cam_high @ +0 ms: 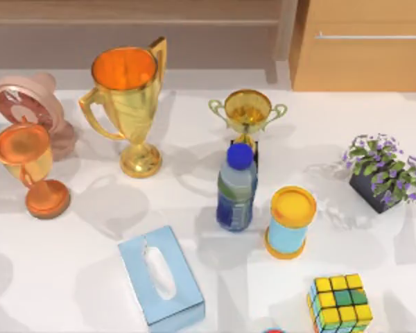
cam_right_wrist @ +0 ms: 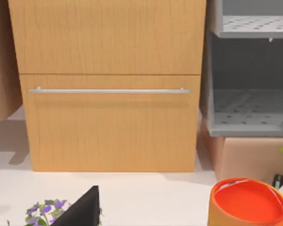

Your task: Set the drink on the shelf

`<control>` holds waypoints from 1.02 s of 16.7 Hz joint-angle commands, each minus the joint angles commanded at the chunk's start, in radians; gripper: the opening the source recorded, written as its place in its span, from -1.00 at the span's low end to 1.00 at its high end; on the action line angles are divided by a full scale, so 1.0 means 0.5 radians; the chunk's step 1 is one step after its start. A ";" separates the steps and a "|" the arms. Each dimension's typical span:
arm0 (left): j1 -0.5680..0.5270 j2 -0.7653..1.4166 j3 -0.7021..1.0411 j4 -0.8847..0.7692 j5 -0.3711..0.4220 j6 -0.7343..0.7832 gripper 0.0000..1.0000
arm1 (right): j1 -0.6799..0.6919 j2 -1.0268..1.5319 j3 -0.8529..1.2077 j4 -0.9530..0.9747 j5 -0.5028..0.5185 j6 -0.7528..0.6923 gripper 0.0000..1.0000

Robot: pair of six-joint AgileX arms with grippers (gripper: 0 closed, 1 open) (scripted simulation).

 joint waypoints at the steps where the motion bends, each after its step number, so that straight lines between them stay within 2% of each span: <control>1: -0.012 -0.027 0.038 -0.009 -0.047 0.001 -1.00 | 0.000 0.000 0.000 0.000 0.000 0.000 1.00; 5: -0.105 -0.126 0.211 -0.115 -0.292 0.001 -1.00 | 0.000 0.000 0.000 0.000 0.000 0.000 1.00; 9: -0.301 -0.236 0.427 -0.345 -0.590 -0.018 -1.00 | 0.000 0.000 0.000 0.000 0.000 0.000 1.00; 17: -0.971 -0.382 0.836 -1.150 -1.142 -0.115 -1.00 | 0.000 0.000 0.000 0.000 0.000 0.000 1.00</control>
